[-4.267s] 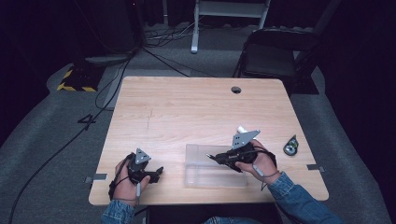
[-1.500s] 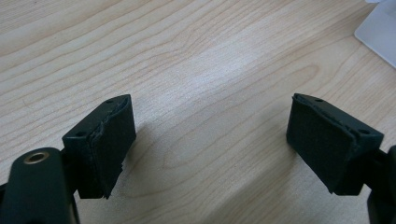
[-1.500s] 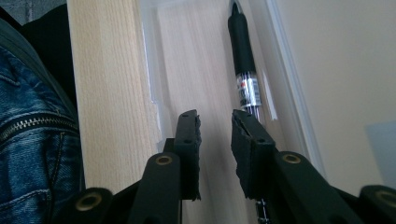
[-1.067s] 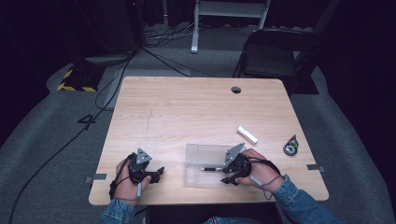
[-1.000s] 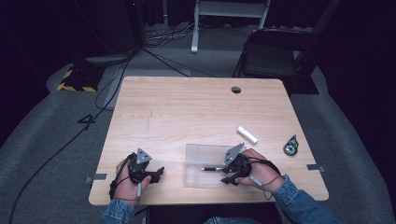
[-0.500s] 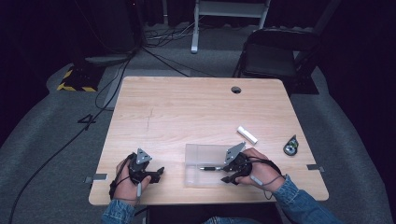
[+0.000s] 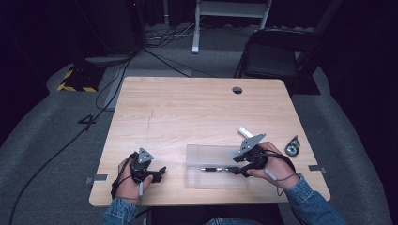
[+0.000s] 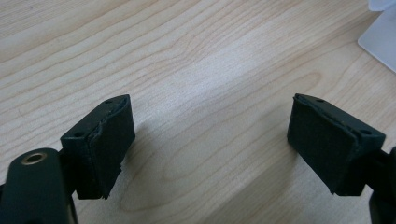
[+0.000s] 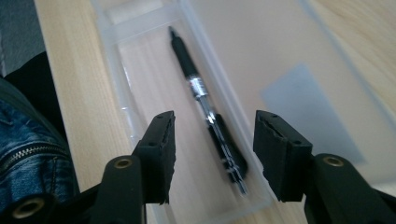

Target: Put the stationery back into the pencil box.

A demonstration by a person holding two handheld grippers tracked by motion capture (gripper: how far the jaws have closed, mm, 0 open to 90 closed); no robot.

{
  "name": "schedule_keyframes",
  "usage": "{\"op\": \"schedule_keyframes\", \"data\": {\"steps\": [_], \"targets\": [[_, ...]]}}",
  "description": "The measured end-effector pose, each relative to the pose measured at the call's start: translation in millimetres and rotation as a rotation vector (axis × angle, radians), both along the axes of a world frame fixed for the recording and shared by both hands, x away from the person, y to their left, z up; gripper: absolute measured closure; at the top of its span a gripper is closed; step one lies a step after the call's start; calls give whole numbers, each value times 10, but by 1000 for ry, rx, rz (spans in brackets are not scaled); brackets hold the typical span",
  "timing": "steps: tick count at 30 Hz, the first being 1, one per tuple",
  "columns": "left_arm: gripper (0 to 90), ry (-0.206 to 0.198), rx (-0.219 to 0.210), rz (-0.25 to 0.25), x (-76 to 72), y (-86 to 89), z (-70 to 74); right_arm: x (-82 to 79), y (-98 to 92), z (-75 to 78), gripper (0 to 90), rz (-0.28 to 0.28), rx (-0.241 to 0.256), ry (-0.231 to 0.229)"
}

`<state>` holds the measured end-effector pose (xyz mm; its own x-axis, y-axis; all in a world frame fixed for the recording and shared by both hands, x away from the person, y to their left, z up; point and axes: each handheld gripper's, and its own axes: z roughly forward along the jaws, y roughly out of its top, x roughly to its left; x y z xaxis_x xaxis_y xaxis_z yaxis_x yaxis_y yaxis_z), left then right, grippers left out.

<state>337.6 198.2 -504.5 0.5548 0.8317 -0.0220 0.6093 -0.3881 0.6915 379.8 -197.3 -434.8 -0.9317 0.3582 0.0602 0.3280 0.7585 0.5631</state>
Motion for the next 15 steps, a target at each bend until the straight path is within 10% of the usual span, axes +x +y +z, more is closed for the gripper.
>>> {"op": "schedule_keyframes", "data": {"steps": [15], "targets": [[114,4,11,-19,153,-43,2,140,-749,199,448,-305,63,-58]]}}
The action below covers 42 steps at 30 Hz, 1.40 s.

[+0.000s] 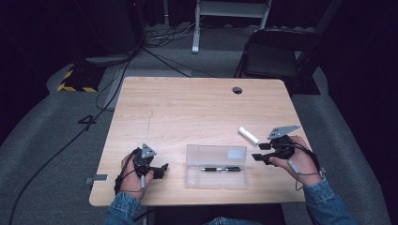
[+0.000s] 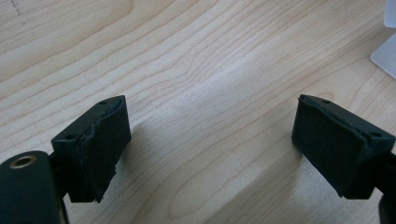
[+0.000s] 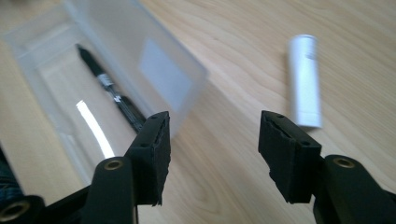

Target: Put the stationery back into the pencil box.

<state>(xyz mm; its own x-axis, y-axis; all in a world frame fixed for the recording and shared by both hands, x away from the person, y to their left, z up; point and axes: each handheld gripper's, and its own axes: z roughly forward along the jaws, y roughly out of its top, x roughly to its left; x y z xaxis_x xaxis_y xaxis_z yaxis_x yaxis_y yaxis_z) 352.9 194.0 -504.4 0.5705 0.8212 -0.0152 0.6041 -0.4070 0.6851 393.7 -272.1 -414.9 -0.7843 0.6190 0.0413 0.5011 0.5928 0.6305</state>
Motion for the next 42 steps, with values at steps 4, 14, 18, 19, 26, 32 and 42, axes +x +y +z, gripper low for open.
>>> {"op": "schedule_keyframes", "data": {"steps": [4,14,18,19,26,32,42], "targets": [[101,3,-6,4,17,-14,-6,47,-220,37,421,-119,17,-7],[98,4,-4,5,20,-17,-6,181,-682,30,376,-369,15,-21],[98,4,-4,5,19,-17,-6,229,-812,-29,357,-438,-17,-12],[98,4,-4,5,19,-17,-6,235,-832,-41,353,-449,-22,-9],[98,4,-4,4,19,-18,-6,293,-937,-158,325,-522,-53,7],[100,4,-2,6,15,-19,-5,348,-1007,-261,276,-561,-76,23],[101,3,-3,8,14,-21,-6,410,-1106,-403,251,-612,-110,49]]}}
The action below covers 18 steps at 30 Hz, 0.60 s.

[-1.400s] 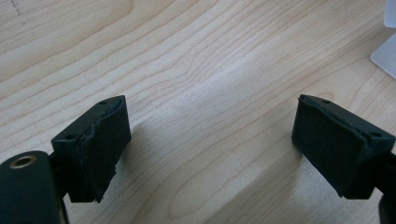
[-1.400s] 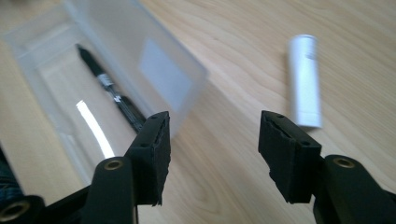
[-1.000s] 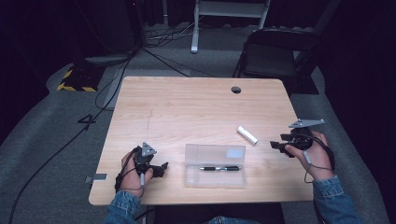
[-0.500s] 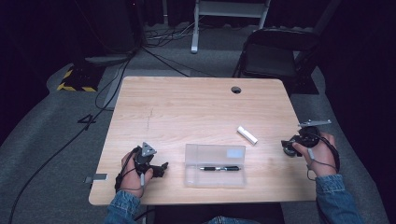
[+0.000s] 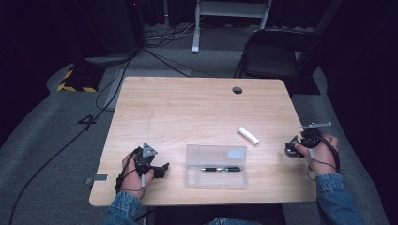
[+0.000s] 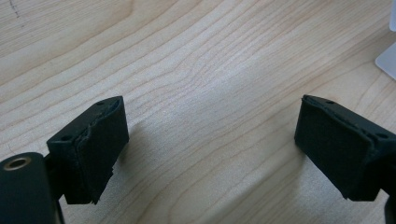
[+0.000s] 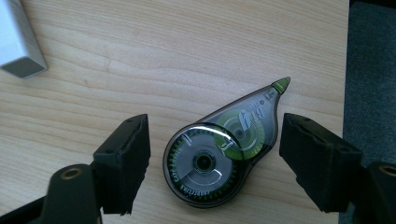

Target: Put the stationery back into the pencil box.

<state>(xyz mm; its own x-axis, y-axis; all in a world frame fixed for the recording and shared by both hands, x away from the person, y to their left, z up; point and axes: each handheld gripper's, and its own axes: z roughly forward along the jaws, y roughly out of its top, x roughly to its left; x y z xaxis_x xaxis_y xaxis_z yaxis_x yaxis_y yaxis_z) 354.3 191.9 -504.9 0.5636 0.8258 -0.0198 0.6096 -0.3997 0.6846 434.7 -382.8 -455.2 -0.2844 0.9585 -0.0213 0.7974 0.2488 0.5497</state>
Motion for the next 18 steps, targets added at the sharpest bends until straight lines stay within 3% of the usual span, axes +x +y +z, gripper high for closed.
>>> {"op": "schedule_keyframes", "data": {"steps": [18], "targets": [[104,-6,3,1,-1,-2,0,41,-42,-158,239,-5,33,95]]}}
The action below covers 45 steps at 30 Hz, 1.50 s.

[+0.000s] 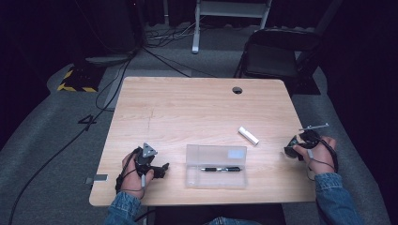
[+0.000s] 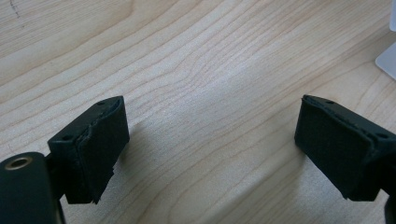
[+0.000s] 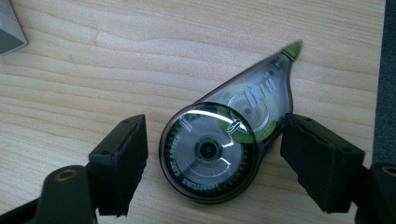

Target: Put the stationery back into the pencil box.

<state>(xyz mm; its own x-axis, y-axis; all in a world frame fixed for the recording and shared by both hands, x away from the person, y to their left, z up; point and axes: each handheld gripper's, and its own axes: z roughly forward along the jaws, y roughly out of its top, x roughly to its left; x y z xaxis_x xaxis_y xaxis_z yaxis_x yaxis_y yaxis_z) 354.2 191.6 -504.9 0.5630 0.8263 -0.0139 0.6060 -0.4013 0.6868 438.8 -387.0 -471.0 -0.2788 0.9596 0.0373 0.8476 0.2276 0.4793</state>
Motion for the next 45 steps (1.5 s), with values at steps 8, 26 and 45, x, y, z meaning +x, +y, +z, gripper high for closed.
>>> {"op": "schedule_keyframes", "data": {"steps": [8,26,45], "targets": [[106,1,-1,1,-10,-4,0,30,27,-47,263,18,4,-2],[106,3,0,8,-56,-7,0,126,109,-40,502,124,-22,-46],[106,5,-1,9,-64,-8,1,103,145,5,520,114,3,-34]]}}
